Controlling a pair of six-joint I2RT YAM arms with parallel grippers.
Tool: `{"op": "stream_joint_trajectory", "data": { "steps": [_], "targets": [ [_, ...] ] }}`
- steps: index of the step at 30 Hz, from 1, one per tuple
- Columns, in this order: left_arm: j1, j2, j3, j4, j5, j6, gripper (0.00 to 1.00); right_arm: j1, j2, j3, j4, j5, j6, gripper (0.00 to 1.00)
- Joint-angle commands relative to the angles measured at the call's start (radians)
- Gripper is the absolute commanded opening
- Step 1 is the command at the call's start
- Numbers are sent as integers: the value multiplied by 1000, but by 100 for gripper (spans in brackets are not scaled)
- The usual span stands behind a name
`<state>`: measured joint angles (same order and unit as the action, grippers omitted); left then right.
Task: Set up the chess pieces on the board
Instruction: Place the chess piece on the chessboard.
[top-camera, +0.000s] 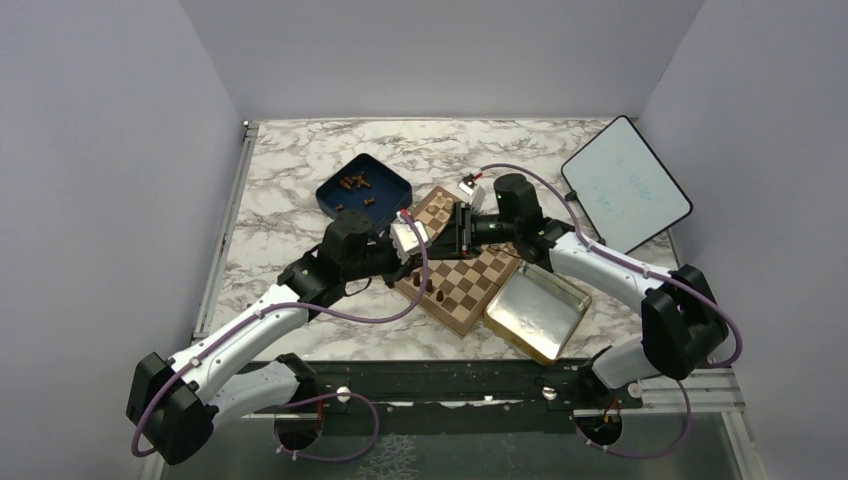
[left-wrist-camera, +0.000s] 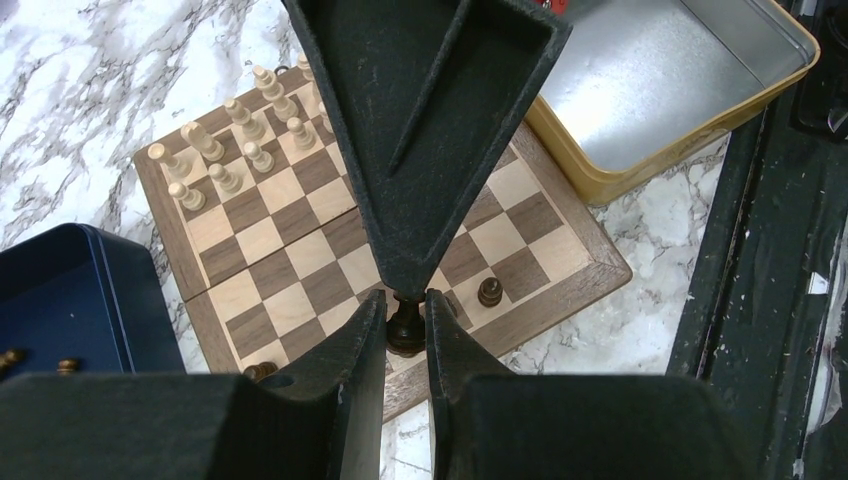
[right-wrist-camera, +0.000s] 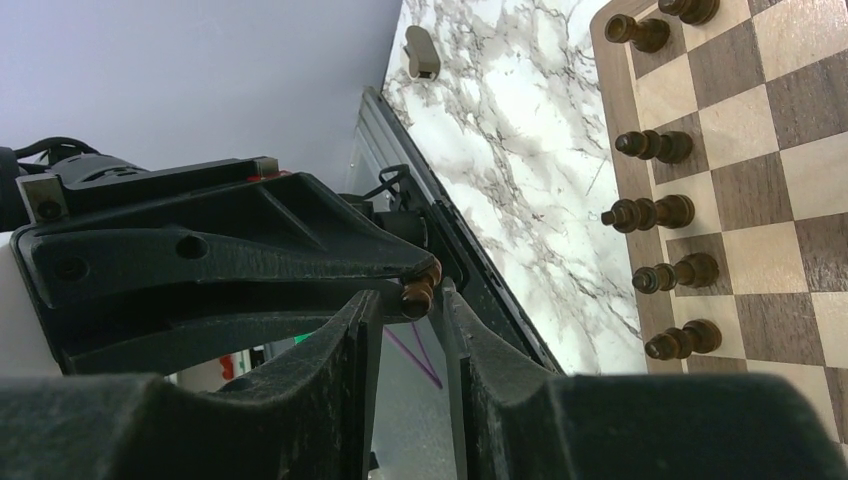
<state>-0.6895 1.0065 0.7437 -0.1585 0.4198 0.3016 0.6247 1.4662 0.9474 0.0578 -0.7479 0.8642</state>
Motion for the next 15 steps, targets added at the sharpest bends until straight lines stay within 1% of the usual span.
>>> {"op": "stream_joint_trajectory", "data": {
  "steps": [1, 8, 15],
  "targets": [
    [-5, -21, -16, 28, 30, 19, 15, 13, 19, 19, 41, -11, 11, 33],
    [-5, -23, -19, 29, 25, 22, 15, 21, 31, 20, 49, -11, 14, 29],
    [-5, -25, -25, 30, 25, 27, 15, 23, 36, 10, 72, -20, 24, 22]
  ]
}}
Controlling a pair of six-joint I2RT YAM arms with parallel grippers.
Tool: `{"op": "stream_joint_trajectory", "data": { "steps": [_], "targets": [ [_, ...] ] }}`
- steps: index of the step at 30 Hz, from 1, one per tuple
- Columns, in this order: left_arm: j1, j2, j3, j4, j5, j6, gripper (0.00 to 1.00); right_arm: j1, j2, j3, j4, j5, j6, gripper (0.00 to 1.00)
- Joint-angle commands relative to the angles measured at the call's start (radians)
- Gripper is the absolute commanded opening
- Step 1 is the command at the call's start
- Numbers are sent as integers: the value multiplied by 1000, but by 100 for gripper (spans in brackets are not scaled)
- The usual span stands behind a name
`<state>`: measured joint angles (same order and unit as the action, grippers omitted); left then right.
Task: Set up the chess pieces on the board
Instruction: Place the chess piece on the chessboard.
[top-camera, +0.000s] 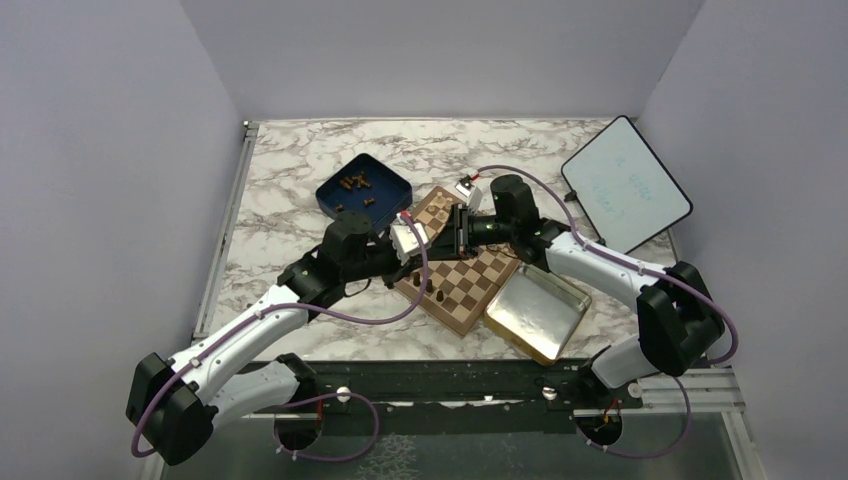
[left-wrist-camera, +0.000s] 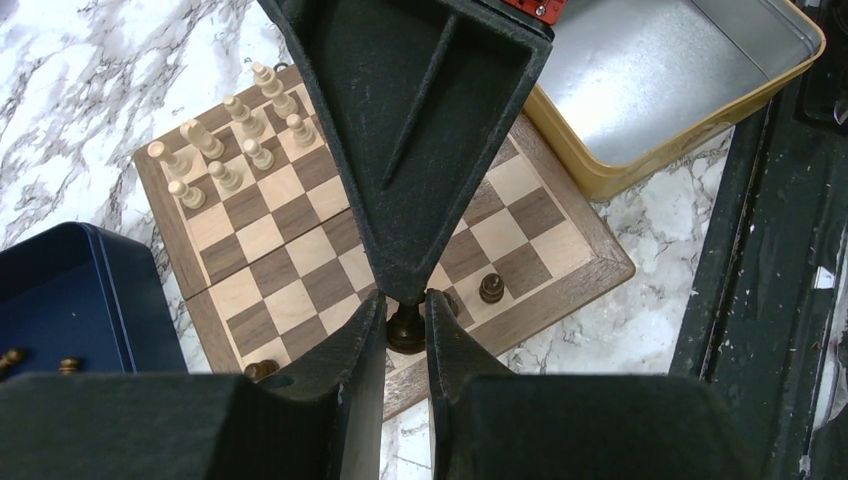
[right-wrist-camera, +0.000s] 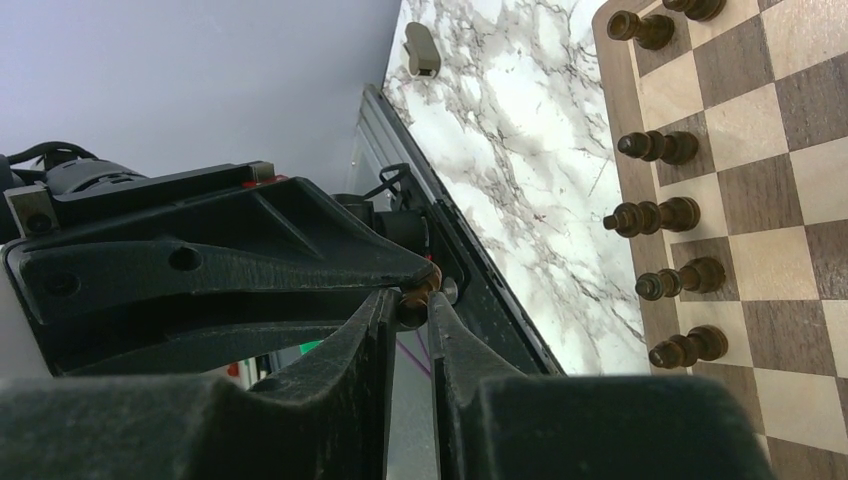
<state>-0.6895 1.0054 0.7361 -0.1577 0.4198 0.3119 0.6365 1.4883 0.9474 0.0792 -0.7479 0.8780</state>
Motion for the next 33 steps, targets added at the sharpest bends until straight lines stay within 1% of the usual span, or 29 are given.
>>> {"op": "stream_joint_trajectory", "data": {
  "steps": [1, 4, 8, 9, 11, 15, 18, 23, 25, 29, 30, 31, 32, 33],
  "targets": [
    [-5, -24, -18, 29, 24, 19, 15, 11, 14, 8, 53, -22, 12, 20],
    [-5, -27, -21, 29, 22, 21, 15, 13, 11, 4, 55, -21, 12, 15],
    [-5, -28, -20, 29, 7, 18, 15, 13, 2, -8, 59, -12, 13, 12],
    [-5, -28, -20, 28, 0, 15, 17, 13, -3, -13, 65, -9, 14, 11],
    [-5, -26, -20, 28, -4, 13, 25, 13, -16, -26, 83, -1, 22, 9],
    [-5, -29, -19, 24, -7, 9, 34, 12, -42, -48, 93, 34, 26, 9],
    [-5, -34, -21, 24, -17, 7, 43, 11, -54, -58, 89, 59, 26, 9],
    [-5, -36, -18, 16, -17, 5, 50, 9, -86, -59, 57, 130, -5, 10],
    [-5, -35, -14, 9, -19, 3, 56, 10, -104, -48, -4, 176, -39, 10],
    [-5, -37, -5, -4, -44, -5, 68, 9, -153, -52, -76, 282, -103, 10],
    [-5, -37, -2, -9, -52, -6, 73, 9, -166, -57, -109, 304, -116, 10],
    [-5, -37, 0, -13, -55, -3, 80, 9, -178, -61, -126, 327, -130, 10],
    [-5, -38, 1, -15, -58, -3, 95, 10, -193, -65, -145, 347, -145, 10],
    [-5, -38, 3, -16, -63, -5, 98, 10, -203, -67, -164, 367, -159, 10]
  ]
}}
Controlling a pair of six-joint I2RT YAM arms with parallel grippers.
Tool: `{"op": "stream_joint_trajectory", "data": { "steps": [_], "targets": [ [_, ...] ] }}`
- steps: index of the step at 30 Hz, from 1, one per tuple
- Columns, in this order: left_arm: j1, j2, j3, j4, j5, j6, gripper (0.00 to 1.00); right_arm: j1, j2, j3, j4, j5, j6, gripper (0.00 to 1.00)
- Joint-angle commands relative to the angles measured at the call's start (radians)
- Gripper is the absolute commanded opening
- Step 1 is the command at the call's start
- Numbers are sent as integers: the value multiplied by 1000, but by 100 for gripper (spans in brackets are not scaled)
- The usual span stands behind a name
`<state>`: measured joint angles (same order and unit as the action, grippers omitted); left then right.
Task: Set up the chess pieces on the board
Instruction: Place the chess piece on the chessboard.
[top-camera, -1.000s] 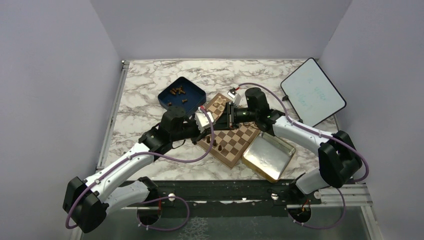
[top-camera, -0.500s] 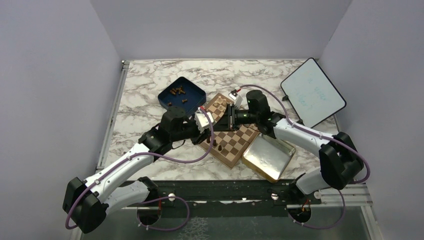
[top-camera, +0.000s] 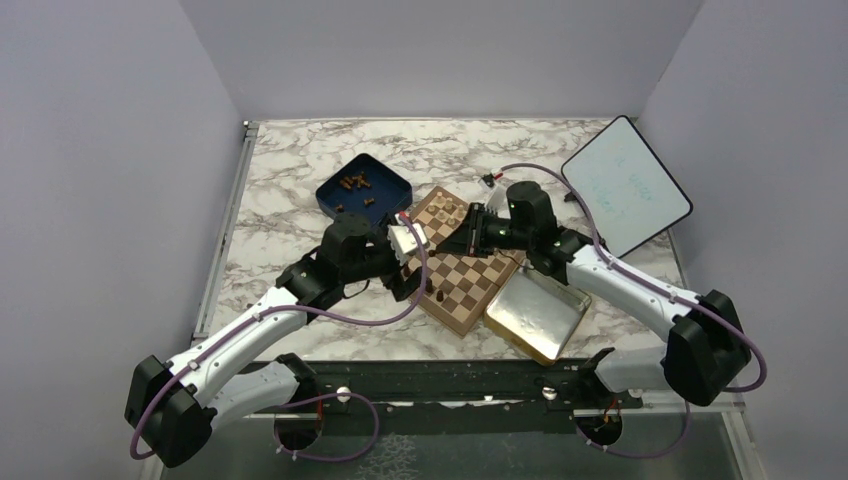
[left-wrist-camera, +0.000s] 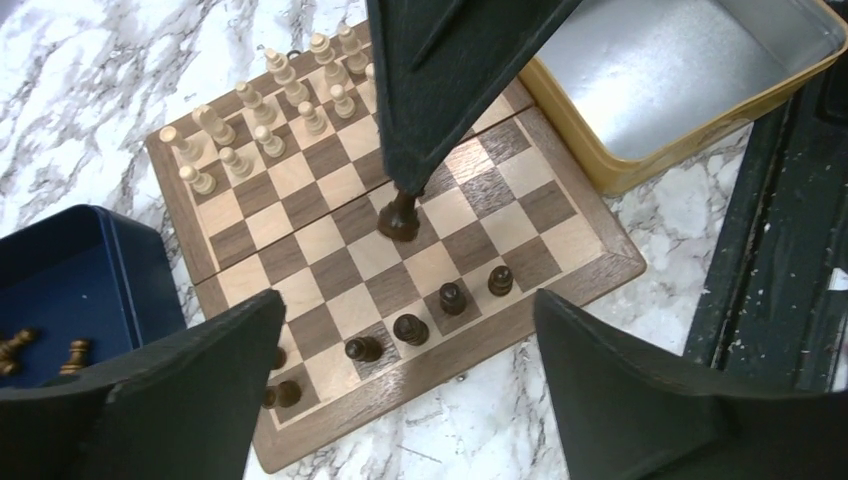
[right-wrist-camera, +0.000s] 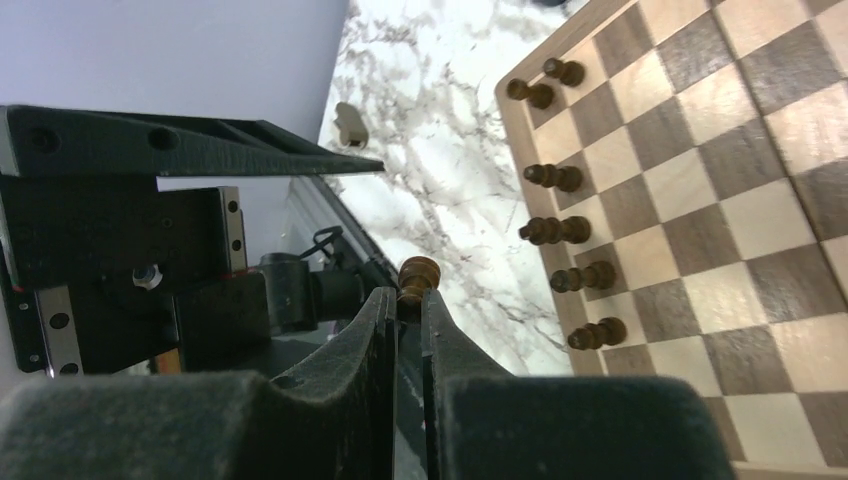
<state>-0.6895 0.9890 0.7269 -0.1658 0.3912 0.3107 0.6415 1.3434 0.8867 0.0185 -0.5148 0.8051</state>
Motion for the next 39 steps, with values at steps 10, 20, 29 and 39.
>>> {"op": "stream_joint_trajectory", "data": {
  "steps": [10, 20, 29, 39],
  "targets": [
    [1, 57, 121, -110, -277, -183, 99, 4, -118, -23, -305, 307, -223, 10],
    [430, 118, 123, -84, 27, -502, 99, 8, -137, -30, -443, 397, -248, 8],
    [492, 56, 54, -91, -74, -531, 99, 22, -93, -22, -523, 429, -256, 5],
    [491, -70, -31, -98, -195, -467, 99, 101, -14, -15, -532, 492, -228, 5]
  ]
}}
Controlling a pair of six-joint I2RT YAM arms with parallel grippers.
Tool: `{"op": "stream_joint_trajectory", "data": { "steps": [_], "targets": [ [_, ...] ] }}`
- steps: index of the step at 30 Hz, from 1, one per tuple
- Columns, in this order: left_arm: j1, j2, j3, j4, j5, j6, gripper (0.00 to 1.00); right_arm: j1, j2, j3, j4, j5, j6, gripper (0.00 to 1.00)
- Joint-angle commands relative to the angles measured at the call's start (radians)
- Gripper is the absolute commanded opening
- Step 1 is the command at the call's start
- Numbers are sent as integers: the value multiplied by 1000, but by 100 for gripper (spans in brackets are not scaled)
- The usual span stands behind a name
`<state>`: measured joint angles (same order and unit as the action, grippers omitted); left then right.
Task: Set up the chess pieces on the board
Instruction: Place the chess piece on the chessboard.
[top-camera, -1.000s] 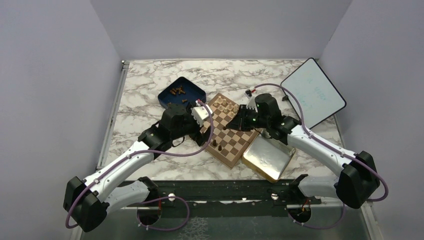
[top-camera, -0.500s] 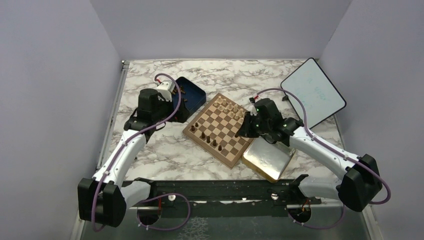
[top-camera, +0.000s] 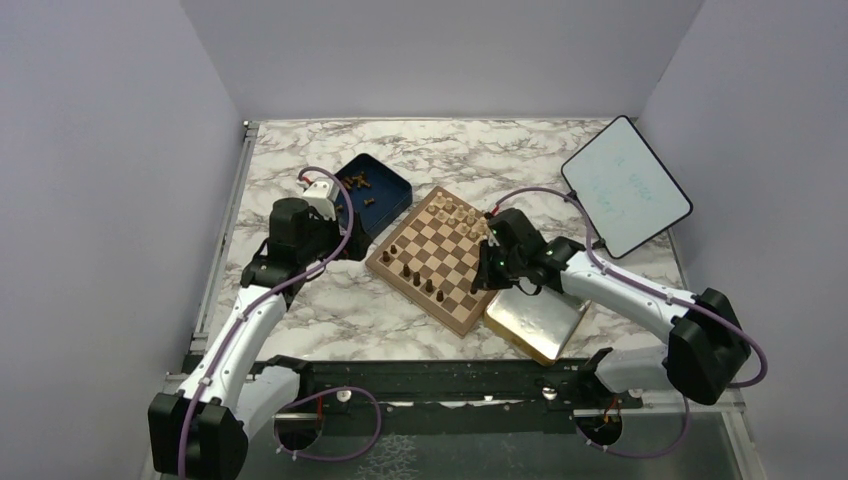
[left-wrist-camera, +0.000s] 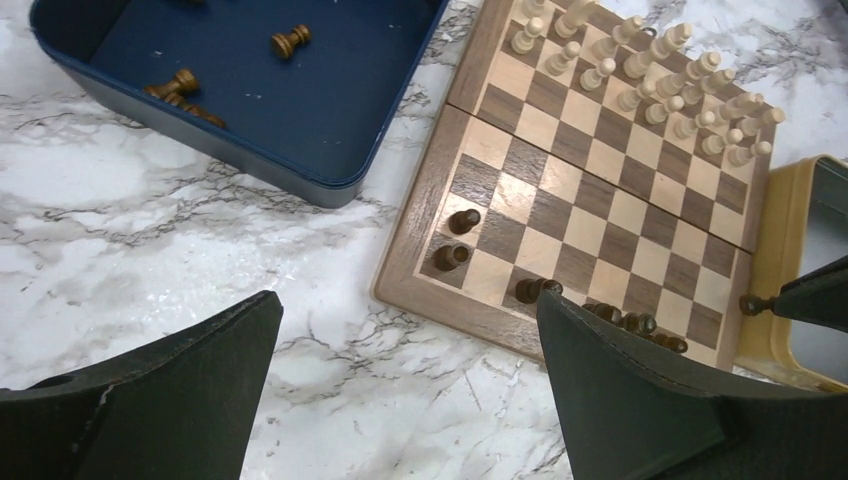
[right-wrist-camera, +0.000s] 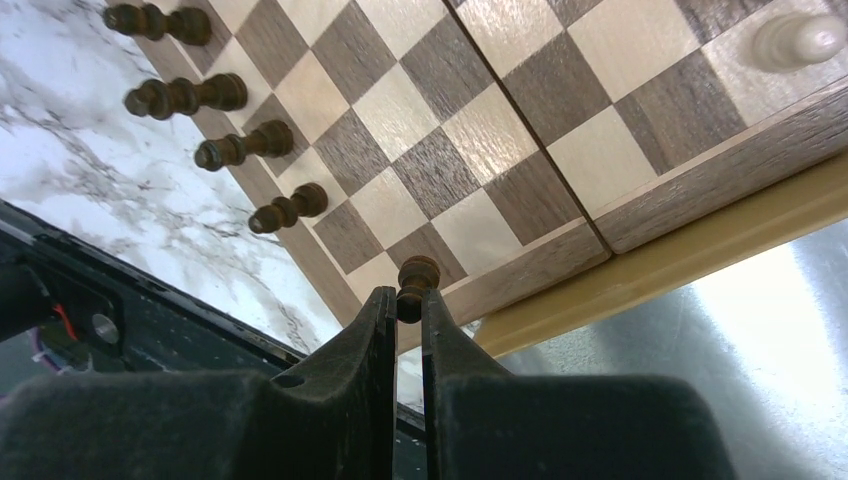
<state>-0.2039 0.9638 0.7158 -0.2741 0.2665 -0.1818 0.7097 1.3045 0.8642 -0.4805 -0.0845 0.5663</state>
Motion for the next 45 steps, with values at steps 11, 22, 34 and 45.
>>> {"op": "stream_joint_trajectory", "data": {
  "steps": [11, 22, 34, 45],
  "targets": [
    [6, -79, -10, -9, -139, 33, 99, 117, 81, 33, -56, 167, 51, 5],
    [6, -88, -14, -11, -139, 35, 99, 137, 93, 34, -48, 177, 62, 5],
    [6, -90, -16, -11, -132, 35, 99, 149, 118, 37, -26, 177, 69, 5],
    [6, -94, -20, -11, -132, 35, 99, 157, 140, 50, -25, 184, 74, 5]
  ]
}}
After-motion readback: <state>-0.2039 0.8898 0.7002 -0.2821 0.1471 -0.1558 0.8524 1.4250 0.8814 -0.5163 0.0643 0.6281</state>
